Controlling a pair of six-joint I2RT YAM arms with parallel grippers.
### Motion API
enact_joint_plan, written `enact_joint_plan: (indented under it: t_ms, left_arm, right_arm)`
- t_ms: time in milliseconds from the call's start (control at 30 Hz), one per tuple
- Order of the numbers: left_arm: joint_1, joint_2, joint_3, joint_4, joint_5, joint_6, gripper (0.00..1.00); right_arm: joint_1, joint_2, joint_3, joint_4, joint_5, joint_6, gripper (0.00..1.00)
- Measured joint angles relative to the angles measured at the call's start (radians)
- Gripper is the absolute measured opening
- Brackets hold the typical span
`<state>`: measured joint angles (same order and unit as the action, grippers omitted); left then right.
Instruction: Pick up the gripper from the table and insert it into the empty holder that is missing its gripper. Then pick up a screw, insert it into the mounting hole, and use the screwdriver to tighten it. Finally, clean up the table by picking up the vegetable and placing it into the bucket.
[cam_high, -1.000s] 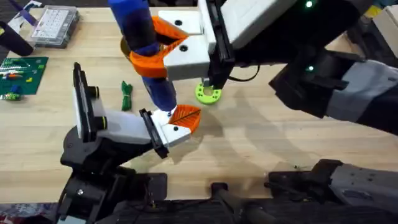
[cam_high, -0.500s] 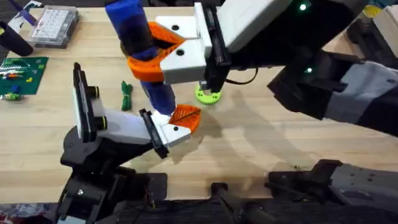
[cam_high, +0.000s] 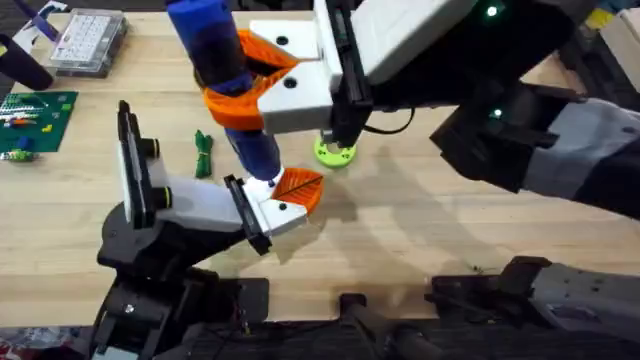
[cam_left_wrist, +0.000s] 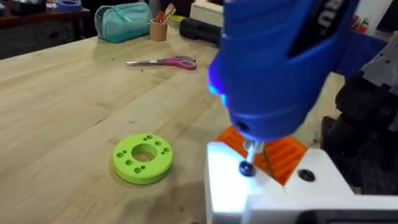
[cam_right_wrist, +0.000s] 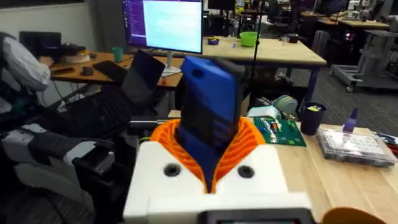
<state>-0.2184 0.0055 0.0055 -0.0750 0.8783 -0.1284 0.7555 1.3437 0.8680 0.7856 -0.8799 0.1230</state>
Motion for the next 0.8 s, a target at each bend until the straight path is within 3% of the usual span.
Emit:
enact_joint_plan:
  t_ms: [800]
  left_arm:
    - [0.000, 0.000, 0.000, 0.000, 0.000, 0.000, 0.018]
  right_arm:
    - [0.000, 0.004, 0.000, -0.009, 0.000, -0.005, 0.027]
